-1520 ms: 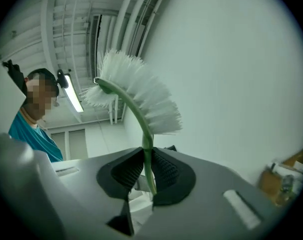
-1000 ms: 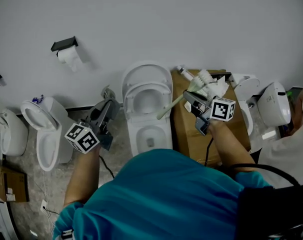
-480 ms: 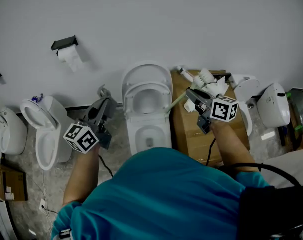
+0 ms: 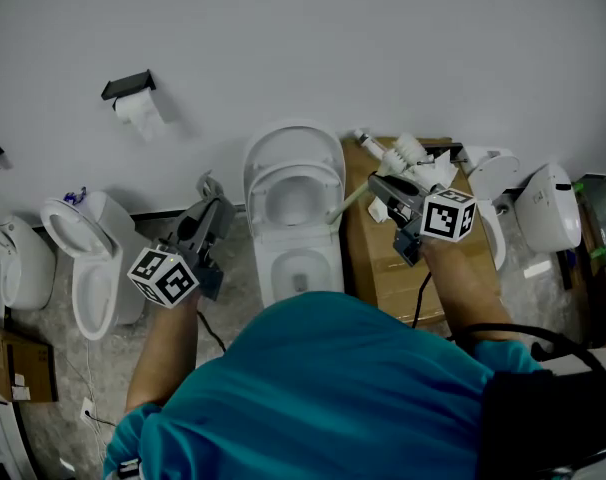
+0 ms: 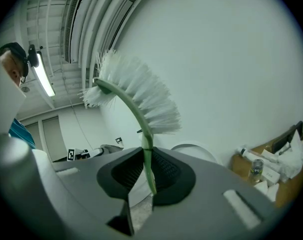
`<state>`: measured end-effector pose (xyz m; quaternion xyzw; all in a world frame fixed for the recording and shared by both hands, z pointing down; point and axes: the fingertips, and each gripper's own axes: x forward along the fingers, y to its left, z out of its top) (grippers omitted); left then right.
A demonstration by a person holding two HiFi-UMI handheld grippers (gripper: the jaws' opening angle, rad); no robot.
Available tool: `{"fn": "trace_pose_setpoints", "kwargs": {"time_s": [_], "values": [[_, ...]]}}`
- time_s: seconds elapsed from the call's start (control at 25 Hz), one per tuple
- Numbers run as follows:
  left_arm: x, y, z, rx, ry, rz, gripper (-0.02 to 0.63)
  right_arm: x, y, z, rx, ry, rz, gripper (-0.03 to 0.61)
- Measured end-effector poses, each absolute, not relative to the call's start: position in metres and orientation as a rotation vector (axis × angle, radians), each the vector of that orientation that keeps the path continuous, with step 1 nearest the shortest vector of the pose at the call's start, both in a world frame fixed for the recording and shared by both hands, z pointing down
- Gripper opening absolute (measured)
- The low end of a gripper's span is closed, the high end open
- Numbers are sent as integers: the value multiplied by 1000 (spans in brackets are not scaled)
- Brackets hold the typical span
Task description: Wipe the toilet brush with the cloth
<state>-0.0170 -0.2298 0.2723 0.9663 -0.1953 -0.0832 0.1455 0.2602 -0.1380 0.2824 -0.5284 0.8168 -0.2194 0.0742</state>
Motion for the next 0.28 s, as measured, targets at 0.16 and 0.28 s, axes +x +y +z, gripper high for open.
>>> {"fn": "trace_pose_setpoints", "kwargs": {"time_s": [0.16,0.28], "values": [[-15,-229,273,2788,-552,-234,21,258,-138,281,-1572,2450,-655,52],[-14,-228,273,2790,-547,-233,21,258,-137,279,-1562,2446,-650,52]]}}
